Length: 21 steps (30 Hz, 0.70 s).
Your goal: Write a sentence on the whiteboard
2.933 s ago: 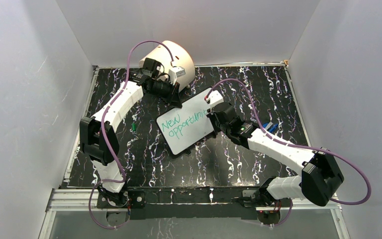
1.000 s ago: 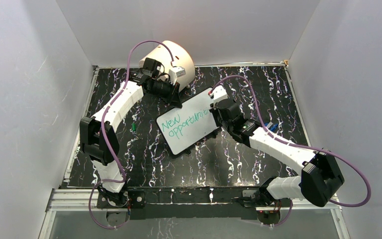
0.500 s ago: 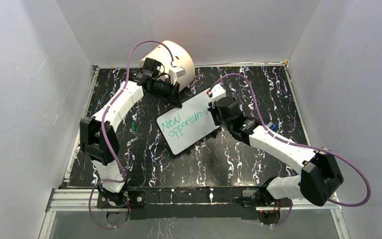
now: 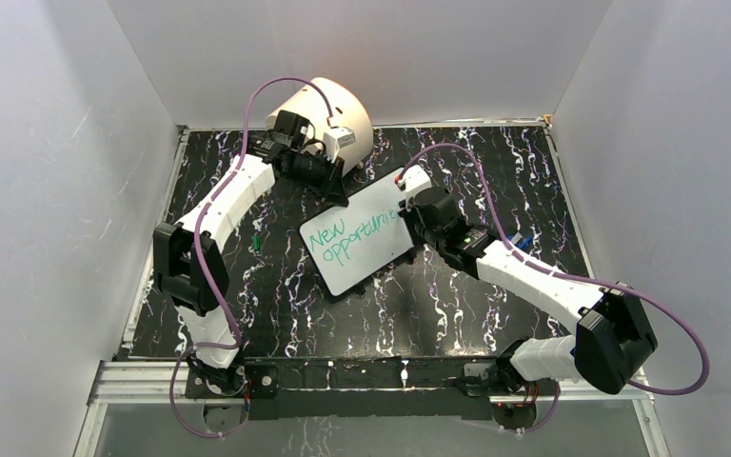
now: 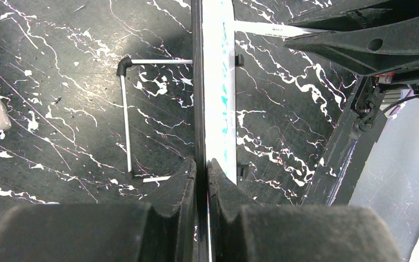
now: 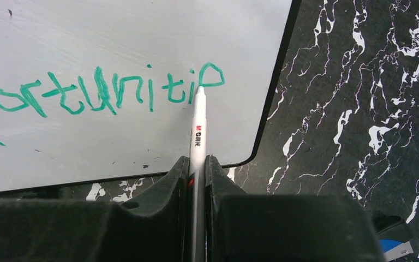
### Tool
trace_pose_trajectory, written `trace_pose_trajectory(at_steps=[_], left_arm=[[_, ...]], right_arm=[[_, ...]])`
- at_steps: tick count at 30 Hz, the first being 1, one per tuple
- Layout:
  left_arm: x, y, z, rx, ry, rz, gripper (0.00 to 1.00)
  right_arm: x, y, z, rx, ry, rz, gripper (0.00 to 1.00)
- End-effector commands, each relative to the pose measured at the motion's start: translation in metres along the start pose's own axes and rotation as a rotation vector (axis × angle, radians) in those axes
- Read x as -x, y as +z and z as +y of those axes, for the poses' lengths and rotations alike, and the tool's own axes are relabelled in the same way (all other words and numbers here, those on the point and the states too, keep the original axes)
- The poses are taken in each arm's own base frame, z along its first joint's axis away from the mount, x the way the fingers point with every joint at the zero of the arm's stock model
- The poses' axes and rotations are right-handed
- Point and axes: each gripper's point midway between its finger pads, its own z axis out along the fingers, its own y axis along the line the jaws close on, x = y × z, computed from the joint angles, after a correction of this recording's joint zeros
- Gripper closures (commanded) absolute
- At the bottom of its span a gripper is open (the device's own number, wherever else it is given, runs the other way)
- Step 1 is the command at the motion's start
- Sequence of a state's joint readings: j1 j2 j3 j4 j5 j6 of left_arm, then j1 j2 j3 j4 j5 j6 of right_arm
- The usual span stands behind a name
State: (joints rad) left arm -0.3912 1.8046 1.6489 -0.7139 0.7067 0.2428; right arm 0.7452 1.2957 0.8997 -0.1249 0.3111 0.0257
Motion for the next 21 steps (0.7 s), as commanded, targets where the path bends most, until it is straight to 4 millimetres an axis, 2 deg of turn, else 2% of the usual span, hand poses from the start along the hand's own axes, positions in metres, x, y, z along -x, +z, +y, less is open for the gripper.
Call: trace_pose_trajectory(at_steps=[1,13,21], left_arm=[[-0.043,0.017,-0.01,-0.029,-0.06,0.164,1.0],[-0.043,0.017,-0.01,-0.029,-0.058,0.164,1.0],[-0.042,0.016,-0.011,-0.032,-0.056,0.161,1.0]], right_arm=[[-0.004,0.001,0.0,0.001,0.013,0.006,1.0],[-0.009,0.002,-0.006,-0.031,0.003,0.025,1.0],[0.0,0.003,-0.016,-0.093,0.008,-0.01,1.0]])
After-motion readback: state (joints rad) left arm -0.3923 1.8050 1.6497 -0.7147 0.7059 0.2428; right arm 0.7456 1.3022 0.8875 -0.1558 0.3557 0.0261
